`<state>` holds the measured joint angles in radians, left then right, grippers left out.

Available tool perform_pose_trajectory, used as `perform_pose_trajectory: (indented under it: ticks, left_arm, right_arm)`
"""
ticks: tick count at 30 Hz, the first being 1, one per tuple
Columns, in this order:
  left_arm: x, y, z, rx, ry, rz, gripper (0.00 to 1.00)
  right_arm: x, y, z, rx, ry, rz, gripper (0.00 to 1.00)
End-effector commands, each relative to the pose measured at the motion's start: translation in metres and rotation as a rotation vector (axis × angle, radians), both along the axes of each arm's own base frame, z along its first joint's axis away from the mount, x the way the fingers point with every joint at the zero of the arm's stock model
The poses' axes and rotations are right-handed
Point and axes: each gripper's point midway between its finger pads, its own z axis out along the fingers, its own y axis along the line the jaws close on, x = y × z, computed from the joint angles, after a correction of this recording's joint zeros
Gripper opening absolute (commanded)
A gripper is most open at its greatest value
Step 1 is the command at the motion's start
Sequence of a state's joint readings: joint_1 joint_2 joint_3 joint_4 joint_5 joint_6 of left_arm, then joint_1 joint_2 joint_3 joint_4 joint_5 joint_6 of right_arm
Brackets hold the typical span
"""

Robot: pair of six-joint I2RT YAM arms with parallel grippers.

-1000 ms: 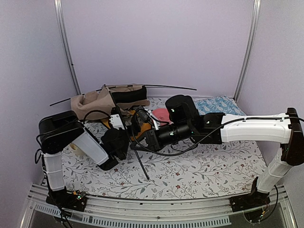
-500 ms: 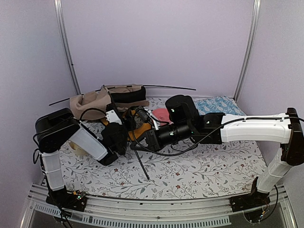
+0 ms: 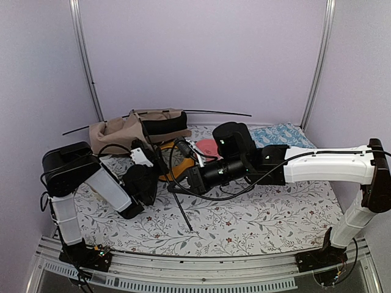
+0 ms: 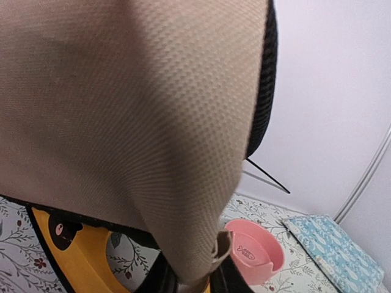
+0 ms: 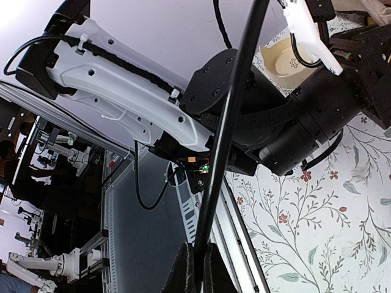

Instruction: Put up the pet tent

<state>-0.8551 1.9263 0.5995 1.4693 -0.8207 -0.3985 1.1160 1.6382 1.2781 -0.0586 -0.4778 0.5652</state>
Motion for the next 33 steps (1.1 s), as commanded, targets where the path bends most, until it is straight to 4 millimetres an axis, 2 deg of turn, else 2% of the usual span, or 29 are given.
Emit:
perform_pose_trajectory:
  ticks: [1, 4, 9, 14, 19, 24, 29, 33]
  left_arm:
    - [-0.011, 0.004, 0.030, -0.039, -0.095, -0.057, 0.13]
    - [-0.019, 0.008, 0.028, -0.024, -0.092, -0.081, 0.01]
    - [-0.032, 0.015, 0.024, -0.005, -0.101, -0.119, 0.00]
    - [-0.047, -0.004, 0.031, 0.051, -0.153, -0.247, 0.00]
    - [-0.078, -0.018, 0.033, 0.101, -0.179, -0.423, 0.00]
    - [-0.109, -0.028, 0.030, 0.123, -0.124, -0.579, 0.00]
    - [-0.142, -0.042, 0.022, 0.158, -0.051, -0.736, 0.00]
    - [-0.161, -0.045, 0.021, 0.184, -0.001, -0.800, 0.00]
  right_arm:
    - [0.018, 0.007, 0.021, 0.082, -0.080, -0.038, 0.00]
    - [0.018, 0.008, 0.022, 0.086, -0.082, -0.035, 0.00]
    - [0.018, 0.011, 0.023, 0.094, -0.086, -0.026, 0.00]
    - [0.020, 0.013, 0.027, 0.103, -0.097, -0.030, 0.00]
    - [0.029, 0.019, 0.041, 0.137, -0.133, -0.050, 0.00]
    - [0.043, 0.034, 0.054, 0.203, -0.154, -0.042, 0.00]
    - [0.058, 0.047, 0.054, 0.265, -0.089, -0.014, 0.00]
    - [0.068, 0.055, 0.061, 0.289, -0.107, -0.030, 0.00]
